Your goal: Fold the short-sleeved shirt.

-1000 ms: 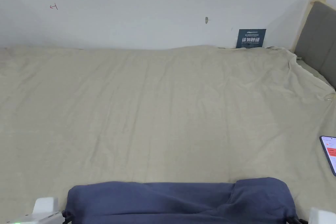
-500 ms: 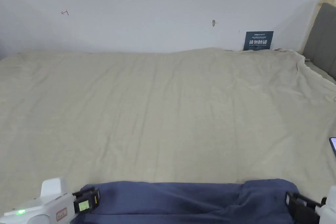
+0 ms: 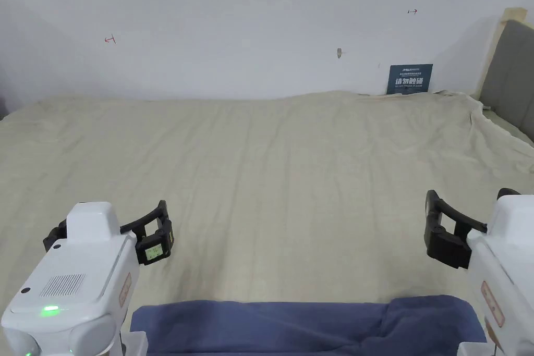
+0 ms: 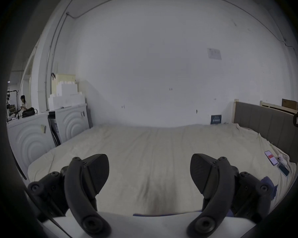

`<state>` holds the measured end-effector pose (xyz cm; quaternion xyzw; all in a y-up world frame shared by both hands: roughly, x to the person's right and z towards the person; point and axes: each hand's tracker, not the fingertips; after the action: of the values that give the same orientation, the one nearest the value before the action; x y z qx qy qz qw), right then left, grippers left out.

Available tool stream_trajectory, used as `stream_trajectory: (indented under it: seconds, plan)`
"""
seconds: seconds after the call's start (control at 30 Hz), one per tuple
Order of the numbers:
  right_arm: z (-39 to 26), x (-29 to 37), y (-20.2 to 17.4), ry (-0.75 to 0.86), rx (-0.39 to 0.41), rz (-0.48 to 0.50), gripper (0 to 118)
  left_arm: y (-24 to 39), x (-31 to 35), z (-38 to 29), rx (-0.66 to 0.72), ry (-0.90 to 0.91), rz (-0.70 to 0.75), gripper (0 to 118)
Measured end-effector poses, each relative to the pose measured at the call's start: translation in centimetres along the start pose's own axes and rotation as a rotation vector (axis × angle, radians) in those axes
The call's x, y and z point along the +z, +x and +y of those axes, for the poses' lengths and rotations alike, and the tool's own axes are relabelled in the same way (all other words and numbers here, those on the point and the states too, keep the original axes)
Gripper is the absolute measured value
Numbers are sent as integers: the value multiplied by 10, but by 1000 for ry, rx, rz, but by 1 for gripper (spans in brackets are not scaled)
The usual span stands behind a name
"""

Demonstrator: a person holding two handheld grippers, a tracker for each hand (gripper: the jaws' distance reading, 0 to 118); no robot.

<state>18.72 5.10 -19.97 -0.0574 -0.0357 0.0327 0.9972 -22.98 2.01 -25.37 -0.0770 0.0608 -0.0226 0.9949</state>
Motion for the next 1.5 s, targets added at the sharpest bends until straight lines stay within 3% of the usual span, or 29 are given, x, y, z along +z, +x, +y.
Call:
stream_trajectory:
  seconds: [0.1, 0.17, 0.2, 0.23, 0.27, 0.3, 0.6, 0.83, 1.1, 1.2, 1.27, 1.33, 1.5]
  plan:
    - [-2, -2, -6, 10, 16, -8, 81, 2, 3, 1, 4, 34, -7, 86]
    - [-4, -2, -8, 20, 21, -15, 73, 3, 7, 1, 13, 46, -39, 62]
    - [-4, -2, -10, 22, 22, -22, 63, 3, 7, 0, 21, 37, -64, 43]
    - [-5, -2, -10, 25, 23, -25, 41, 3, 6, -1, 24, 29, -67, 15]
    - [-6, -2, -10, 22, 21, -25, 16, 4, 6, -3, 36, 24, -69, 0]
    - [-7, -4, -9, 11, 19, -22, 0, 5, 2, -7, 42, 21, -78, 0]
    - [-13, -4, 4, -19, 19, -8, 0, -3, -10, -11, 30, -90, -166, 0]
    - [-14, -10, -1, -42, 22, 2, 0, -44, -46, -39, 262, -442, -343, 0]
    - [-22, -24, -3, -83, 26, -13, 0, -108, -81, -102, 457, -733, -376, 0]
    - [-26, -28, -5, -98, 24, -16, 0, -127, -92, -125, 465, -821, -349, 17]
    - [-28, -32, -8, -112, 30, -18, 0, -147, -110, -150, 494, -872, -343, 58]
    - [-31, -35, -9, -125, 38, -23, 0, -151, -118, -160, 483, -899, -327, 82]
    - [-35, -45, -13, -154, 32, -29, 0, -146, -119, -175, 456, -939, -317, 82]
